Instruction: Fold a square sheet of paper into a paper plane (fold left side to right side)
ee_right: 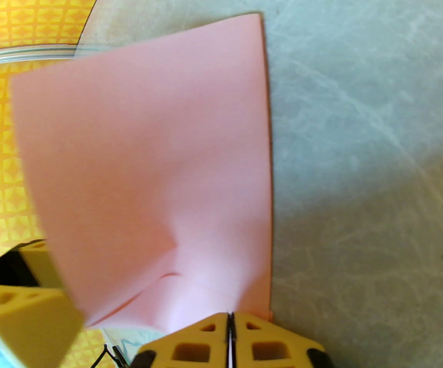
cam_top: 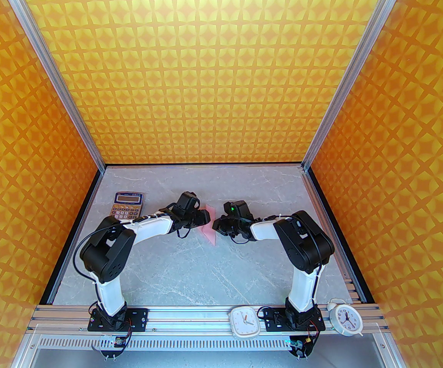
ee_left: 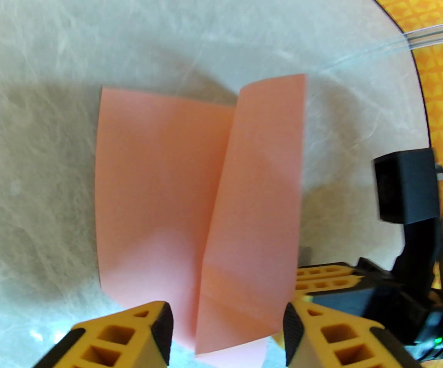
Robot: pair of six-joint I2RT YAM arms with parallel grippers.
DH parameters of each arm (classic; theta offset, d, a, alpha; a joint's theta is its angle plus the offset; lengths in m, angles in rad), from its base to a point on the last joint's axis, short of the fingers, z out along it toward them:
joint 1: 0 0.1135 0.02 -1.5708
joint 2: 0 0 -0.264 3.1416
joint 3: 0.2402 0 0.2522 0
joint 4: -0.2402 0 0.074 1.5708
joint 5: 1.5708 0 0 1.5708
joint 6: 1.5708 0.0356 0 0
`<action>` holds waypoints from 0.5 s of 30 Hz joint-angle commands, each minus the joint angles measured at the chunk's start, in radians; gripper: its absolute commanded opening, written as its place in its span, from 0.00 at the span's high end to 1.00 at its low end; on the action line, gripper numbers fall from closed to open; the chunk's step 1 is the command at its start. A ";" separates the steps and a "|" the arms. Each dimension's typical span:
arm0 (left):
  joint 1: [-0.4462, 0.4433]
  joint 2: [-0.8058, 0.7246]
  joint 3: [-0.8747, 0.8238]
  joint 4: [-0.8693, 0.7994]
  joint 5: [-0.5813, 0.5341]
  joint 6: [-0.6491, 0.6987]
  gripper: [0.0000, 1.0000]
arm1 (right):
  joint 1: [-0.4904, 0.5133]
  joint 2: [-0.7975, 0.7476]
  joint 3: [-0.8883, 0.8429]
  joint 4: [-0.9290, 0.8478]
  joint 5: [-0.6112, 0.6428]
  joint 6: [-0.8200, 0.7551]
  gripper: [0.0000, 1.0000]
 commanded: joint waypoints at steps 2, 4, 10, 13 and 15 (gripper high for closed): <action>0.020 -0.051 -0.042 0.015 -0.028 0.011 0.41 | 0.021 0.029 0.031 -0.104 0.051 -0.051 0.93; 0.026 -0.054 -0.058 0.039 -0.015 0.013 0.41 | 0.021 0.029 0.031 -0.106 0.053 -0.049 0.93; 0.030 -0.027 -0.078 0.060 0.012 0.019 0.42 | 0.024 0.032 0.026 -0.096 0.049 -0.044 0.93; 0.034 -0.010 -0.081 0.059 0.014 0.017 0.42 | 0.024 0.030 0.025 -0.096 0.048 -0.044 0.93; 0.038 -0.013 -0.096 0.069 0.010 0.001 0.42 | 0.025 0.028 0.027 -0.099 0.048 -0.046 0.93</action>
